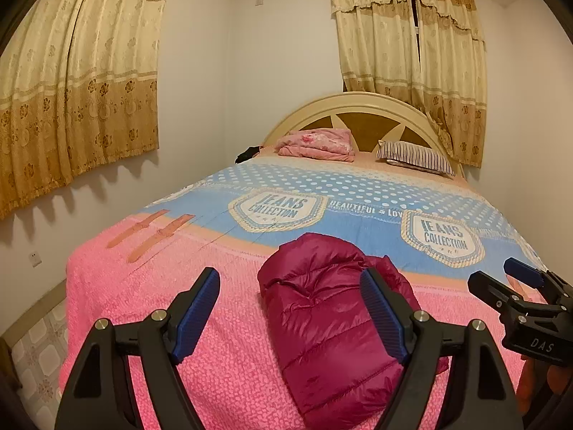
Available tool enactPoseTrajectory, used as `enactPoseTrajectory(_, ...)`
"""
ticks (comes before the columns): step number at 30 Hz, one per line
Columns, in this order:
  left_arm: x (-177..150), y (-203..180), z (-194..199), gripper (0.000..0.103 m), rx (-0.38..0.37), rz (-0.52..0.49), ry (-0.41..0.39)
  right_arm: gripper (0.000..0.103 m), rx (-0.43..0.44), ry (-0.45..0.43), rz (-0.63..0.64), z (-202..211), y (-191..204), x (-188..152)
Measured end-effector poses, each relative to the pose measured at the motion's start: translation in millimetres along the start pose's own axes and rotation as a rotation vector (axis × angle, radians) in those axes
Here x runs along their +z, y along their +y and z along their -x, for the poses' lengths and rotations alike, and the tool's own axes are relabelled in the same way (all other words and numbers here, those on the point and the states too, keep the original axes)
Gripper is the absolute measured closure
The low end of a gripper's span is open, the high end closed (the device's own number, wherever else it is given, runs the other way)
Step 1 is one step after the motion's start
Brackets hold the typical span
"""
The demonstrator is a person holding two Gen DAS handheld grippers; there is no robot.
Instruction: Fold large clothes
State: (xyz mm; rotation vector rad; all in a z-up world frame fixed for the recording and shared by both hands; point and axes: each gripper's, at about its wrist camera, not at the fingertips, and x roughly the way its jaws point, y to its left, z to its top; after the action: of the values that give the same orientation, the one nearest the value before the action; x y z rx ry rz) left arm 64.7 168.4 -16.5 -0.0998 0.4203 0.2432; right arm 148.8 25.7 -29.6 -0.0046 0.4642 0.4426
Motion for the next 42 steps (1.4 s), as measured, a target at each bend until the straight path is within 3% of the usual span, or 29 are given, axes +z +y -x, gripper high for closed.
enactPoseTrajectory(42,-4,2,-6,0.022,0.013,-0.001,0.017,0.005,0.019,0.006,0.007,7,13,-5)
